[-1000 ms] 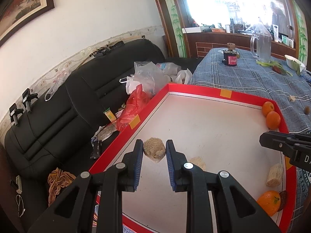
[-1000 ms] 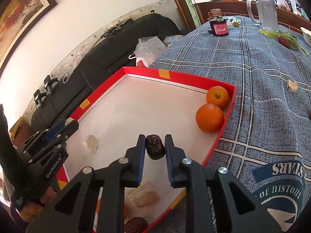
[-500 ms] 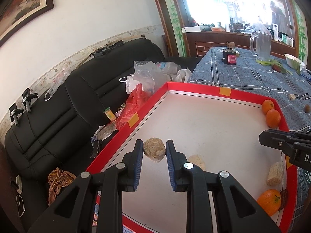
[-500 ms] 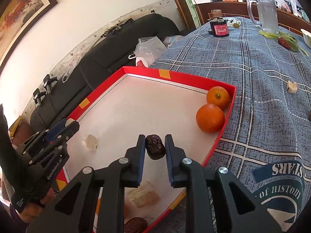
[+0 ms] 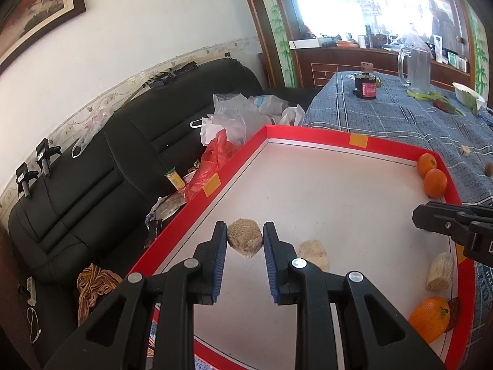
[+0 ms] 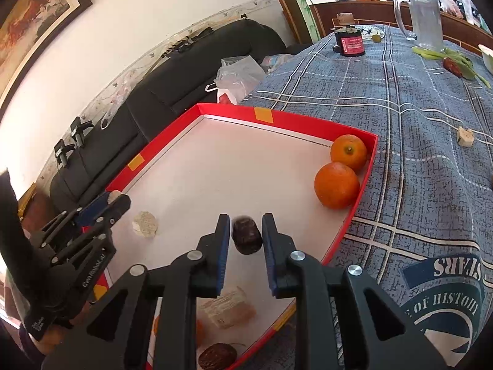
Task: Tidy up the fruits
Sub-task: 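Open right gripper releasing the dark date while left gripper releases the cube, then withdraw both tools from the tray toward the remaining fruits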
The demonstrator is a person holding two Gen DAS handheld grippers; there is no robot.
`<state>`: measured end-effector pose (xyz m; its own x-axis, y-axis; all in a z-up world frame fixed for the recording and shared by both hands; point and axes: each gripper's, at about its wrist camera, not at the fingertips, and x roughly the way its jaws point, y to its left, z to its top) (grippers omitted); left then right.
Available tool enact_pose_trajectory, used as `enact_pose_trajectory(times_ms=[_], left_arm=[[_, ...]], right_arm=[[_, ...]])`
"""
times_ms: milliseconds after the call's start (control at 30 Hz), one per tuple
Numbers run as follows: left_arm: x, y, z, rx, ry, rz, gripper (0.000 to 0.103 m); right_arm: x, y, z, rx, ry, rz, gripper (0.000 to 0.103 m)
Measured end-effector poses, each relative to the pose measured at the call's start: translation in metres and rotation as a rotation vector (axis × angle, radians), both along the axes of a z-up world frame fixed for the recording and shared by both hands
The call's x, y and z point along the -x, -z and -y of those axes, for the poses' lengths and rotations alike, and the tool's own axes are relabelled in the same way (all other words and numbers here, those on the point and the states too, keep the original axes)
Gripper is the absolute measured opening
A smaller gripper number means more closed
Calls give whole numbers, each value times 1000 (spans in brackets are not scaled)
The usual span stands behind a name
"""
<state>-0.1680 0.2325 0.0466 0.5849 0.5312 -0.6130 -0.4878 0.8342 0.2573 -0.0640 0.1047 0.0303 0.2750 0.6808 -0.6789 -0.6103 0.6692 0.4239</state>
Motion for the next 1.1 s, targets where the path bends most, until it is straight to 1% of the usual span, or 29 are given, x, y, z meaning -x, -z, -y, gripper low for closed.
enact_pose_trajectory(times_ms=[100,167,200,233,333,467,533,700,867,1000,1100], left_arm=[[1,0,1,5,-3,2,28],[1,-1,1,1,-5,3,36],[2,-1,1,1,-8,7,45],[3,-1,1,-1,-10,12,50],[3,-2,1,-6,-10,13,51],[3,-2,1,-2,-11,14,54],[4,-2,1,-1,-13,13,59],[3,-4,1,-3,-14,18,65],[5,-7,2,2,-12,27,65],[9,-10,7,-1,-1,29,68],[12,-12,12,-10,11,27,68]], right_arm=[[-2,-2,4,-43,-10,-33,37],[-6,-5,11,-93,1,-50,41],[-8,-7,15,-115,13,-56,41],[-10,-9,18,-133,26,-61,42],[-19,-9,28,-168,85,-82,44],[-27,-5,33,-164,131,-105,44],[-26,-5,32,-151,135,-97,44],[-24,-5,29,-144,120,-88,44],[-23,-7,30,-145,115,-82,49],[-20,-10,30,-138,118,-54,49],[-21,-11,34,-153,119,-64,50]])
